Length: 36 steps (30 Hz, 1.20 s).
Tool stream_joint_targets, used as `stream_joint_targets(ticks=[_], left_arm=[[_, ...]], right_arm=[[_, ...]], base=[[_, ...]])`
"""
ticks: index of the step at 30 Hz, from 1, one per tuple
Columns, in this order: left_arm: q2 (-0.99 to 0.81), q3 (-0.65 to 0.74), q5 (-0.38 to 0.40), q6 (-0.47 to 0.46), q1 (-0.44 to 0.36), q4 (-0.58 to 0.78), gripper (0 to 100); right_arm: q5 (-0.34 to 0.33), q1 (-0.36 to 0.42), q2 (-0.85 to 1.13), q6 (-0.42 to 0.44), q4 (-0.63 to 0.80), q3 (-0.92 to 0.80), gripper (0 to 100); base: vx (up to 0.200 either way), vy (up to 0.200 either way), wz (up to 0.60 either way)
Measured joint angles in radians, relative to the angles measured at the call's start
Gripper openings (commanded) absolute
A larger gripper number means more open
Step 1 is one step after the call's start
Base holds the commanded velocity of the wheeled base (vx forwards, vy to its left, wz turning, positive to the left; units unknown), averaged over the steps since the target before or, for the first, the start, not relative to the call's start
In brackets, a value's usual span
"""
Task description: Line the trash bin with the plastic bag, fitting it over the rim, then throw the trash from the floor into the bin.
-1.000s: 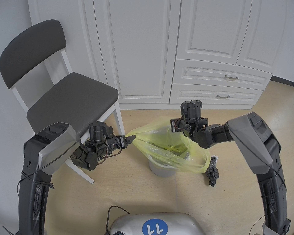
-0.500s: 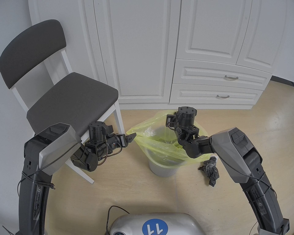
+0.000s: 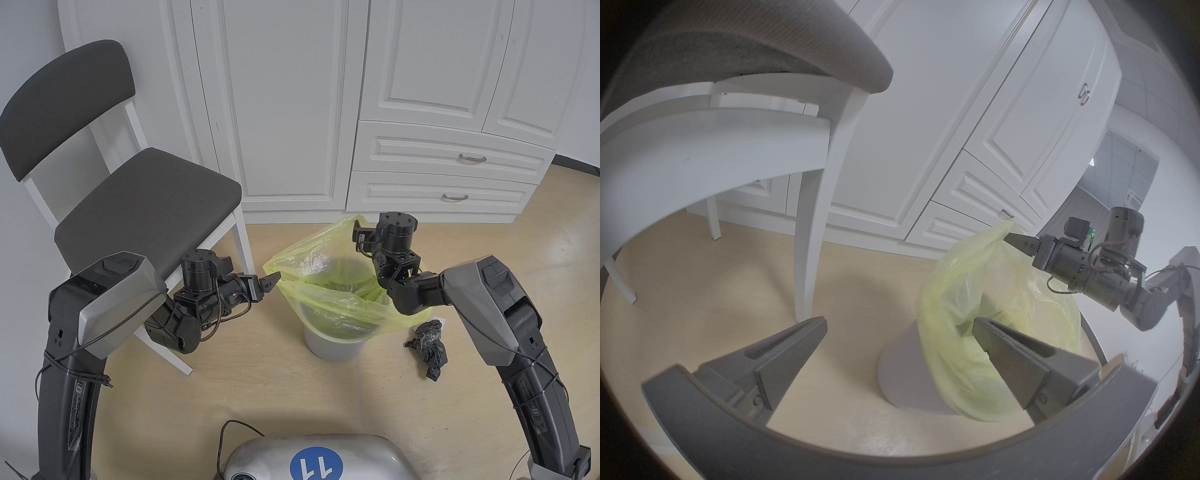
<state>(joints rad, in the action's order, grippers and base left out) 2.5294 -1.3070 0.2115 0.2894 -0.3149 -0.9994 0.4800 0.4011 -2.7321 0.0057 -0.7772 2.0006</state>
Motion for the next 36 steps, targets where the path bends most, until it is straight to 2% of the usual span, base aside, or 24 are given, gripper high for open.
stream_joint_targets(ticks=[4, 7, 12, 15, 22, 28, 32, 36], left_arm=[[-0.002, 0.005, 0.000, 0.000, -0.002, -0.013, 100], [-0.002, 0.006, 0.000, 0.000, -0.004, -0.017, 100], [-0.002, 0.006, -0.004, 0.000, -0.010, -0.025, 100], [0.000, 0.006, -0.006, 0.001, -0.013, -0.046, 100], [0.004, 0.005, -0.008, 0.002, -0.018, -0.057, 100], [0.004, 0.006, -0.008, 0.002, -0.018, -0.063, 100], [0.003, 0.009, -0.008, 0.001, -0.018, -0.063, 100], [-0.003, 0.017, -0.008, 0.001, -0.018, -0.063, 100]], right_arm=[[0.000, -0.034, 0.023, -0.003, 0.034, -0.008, 100], [-0.005, -0.065, 0.031, 0.034, 0.069, -0.024, 100], [-0.010, -0.097, 0.008, 0.183, 0.078, -0.018, 100], [-0.015, -0.110, -0.024, 0.238, 0.084, -0.009, 100], [-0.069, -0.120, -0.079, 0.266, 0.067, -0.001, 100], [-0.072, -0.119, -0.057, 0.333, 0.047, -0.001, 100], [-0.072, -0.100, 0.006, 0.337, 0.103, -0.011, 100], [-0.071, -0.085, 0.098, 0.320, 0.216, -0.091, 100]], base=[[0.000, 0.000, 0.00], [0.000, 0.000, 0.00], [0.000, 0.000, 0.00], [0.000, 0.000, 0.00], [0.000, 0.000, 0.00], [0.000, 0.000, 0.00], [0.000, 0.000, 0.00], [0.000, 0.000, 0.00]])
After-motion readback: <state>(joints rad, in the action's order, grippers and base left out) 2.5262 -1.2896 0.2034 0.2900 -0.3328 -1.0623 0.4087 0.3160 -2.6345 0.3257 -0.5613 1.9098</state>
